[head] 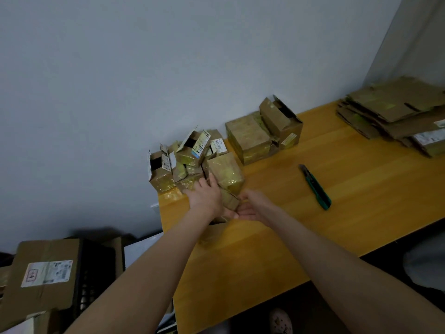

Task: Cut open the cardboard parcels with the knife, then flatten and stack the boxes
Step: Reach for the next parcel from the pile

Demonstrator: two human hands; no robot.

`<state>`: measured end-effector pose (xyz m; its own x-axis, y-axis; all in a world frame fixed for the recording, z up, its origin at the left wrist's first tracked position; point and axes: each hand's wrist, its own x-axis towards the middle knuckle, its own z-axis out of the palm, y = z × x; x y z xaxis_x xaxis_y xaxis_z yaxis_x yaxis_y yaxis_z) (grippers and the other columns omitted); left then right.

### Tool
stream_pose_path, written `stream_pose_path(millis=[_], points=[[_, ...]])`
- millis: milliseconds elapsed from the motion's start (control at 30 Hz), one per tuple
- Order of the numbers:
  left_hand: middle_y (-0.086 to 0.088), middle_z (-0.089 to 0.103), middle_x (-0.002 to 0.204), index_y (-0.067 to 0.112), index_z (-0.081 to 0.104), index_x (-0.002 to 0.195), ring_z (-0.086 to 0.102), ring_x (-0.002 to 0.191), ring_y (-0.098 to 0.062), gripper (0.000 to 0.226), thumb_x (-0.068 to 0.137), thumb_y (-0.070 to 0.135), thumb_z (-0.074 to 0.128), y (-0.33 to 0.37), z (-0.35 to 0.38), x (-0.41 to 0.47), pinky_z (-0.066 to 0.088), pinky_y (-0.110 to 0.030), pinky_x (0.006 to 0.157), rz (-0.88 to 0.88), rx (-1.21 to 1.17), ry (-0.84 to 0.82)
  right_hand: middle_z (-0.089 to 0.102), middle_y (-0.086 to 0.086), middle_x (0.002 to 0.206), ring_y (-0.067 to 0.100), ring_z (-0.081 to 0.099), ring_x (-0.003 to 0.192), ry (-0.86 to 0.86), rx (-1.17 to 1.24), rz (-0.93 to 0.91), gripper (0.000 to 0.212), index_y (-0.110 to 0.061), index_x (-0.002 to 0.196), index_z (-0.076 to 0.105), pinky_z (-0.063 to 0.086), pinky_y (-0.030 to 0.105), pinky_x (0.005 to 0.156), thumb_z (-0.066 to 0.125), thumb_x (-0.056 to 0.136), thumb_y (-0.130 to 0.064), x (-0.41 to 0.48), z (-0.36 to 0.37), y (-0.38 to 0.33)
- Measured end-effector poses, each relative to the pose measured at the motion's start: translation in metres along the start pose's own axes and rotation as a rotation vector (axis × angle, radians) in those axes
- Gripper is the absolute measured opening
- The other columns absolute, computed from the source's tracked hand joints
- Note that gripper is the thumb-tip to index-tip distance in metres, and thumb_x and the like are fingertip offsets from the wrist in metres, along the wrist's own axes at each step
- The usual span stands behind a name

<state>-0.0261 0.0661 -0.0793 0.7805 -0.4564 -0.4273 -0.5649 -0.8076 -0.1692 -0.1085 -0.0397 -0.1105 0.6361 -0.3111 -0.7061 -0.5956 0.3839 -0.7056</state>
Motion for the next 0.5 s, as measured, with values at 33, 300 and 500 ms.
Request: stream_pose_path(millis=[33, 300, 500], points=[[-0.018, 0.018, 0.153, 0.008, -0.014, 0.152, 0.022, 0.141, -0.035, 0.145, 0.057, 0.08, 0.068, -0.001, 0.005, 0.0, 0.026, -0.064, 0.108, -0.018, -0.001, -0.006, 0.067, 0.016, 0.089, 0.024, 0.066, 0.081, -0.028, -0.014, 0.013, 0.023, -0.006, 0.111, 0.058, 0.056, 0.032, 0.071, 0.046, 0.095, -0.017, 0.001, 0.001, 0.001], [-0.015, 0.012, 0.157, 0.01, -0.012, 0.153, 0.016, 0.143, -0.036, 0.129, 0.069, 0.065, 0.07, -0.038, 0.015, 0.004, 0.025, -0.055, 0.113, 0.109, -0.079, -0.034, 0.031, 0.007, 0.145, 0.026, 0.035, 0.129, 0.392, -1.025, -0.515, 0.072, -0.028, 0.145, 0.03, 0.039, 0.04, 0.102, 0.07, 0.085, -0.032, 0.021, 0.009, -0.013], [-0.009, 0.016, 0.155, 0.013, -0.008, 0.154, 0.02, 0.14, -0.033, 0.125, 0.07, 0.065, 0.069, -0.066, 0.016, -0.002, 0.028, -0.05, 0.111, 0.29, -0.007, -0.08, 0.051, 0.006, 0.139, 0.03, 0.05, 0.123, 0.182, -0.849, -0.432, 0.076, -0.03, 0.15, 0.026, 0.044, 0.041, 0.097, 0.067, 0.087, -0.034, 0.057, 0.034, -0.028]])
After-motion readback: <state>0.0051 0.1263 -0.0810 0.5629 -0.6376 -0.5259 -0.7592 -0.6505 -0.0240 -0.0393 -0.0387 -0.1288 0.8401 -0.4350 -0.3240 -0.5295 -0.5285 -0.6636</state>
